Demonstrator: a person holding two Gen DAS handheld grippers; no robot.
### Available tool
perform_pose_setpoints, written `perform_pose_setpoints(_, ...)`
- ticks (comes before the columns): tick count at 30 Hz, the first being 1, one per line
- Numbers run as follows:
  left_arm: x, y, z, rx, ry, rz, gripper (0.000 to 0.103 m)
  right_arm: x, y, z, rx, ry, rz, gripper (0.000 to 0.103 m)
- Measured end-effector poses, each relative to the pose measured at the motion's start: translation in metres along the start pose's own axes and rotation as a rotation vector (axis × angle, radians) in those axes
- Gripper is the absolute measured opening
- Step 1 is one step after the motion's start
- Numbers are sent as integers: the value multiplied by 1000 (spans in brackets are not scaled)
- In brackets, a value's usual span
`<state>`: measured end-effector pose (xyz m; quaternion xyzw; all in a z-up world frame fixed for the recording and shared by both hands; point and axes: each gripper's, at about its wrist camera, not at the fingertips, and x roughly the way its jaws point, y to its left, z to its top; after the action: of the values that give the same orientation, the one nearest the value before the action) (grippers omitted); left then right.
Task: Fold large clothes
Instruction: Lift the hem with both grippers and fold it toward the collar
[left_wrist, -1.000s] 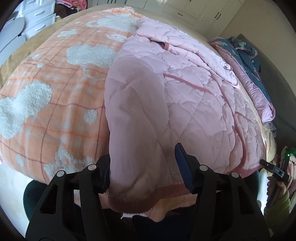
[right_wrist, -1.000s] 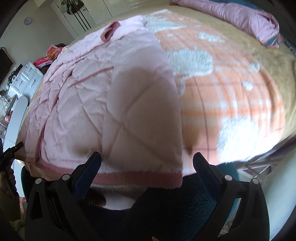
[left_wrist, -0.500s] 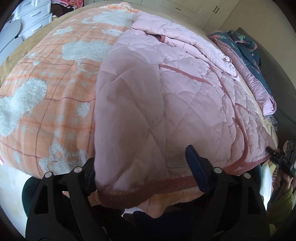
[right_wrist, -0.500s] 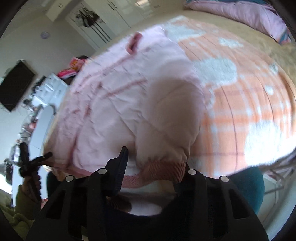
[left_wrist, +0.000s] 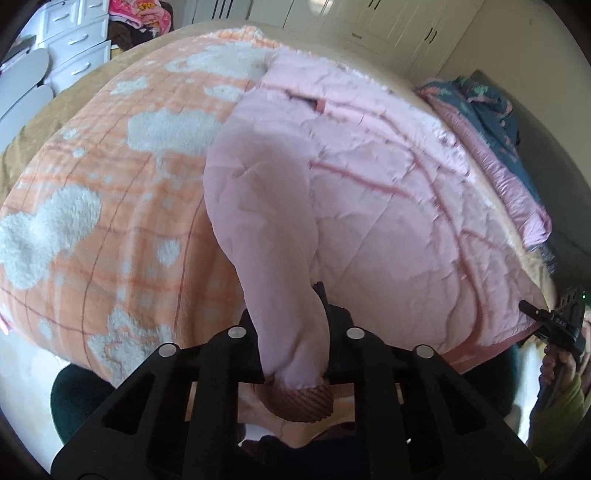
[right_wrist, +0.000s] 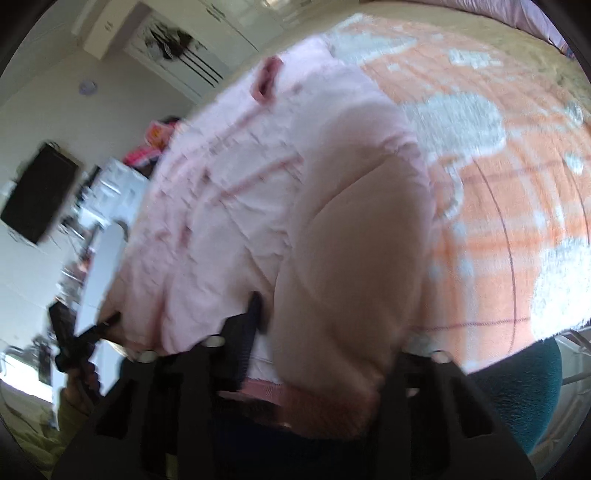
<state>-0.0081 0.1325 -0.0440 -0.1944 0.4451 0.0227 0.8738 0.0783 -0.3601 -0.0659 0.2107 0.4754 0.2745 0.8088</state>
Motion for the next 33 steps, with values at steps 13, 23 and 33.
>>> perform_pose_setpoints(13, -34, -31, 48, 53, -138, -66, 8, -33, 55, 43, -120, -164, 47, 21)
perform_pose_setpoints(23, -55, -52, 88, 81, -232, -96, 8, -55, 74, 85, -131, -253, 127, 19)
perform_pose_setpoints(33, -66, -60, 120, 85, -267, -104, 8, -69, 74, 112, -121, -307, 141, 17)
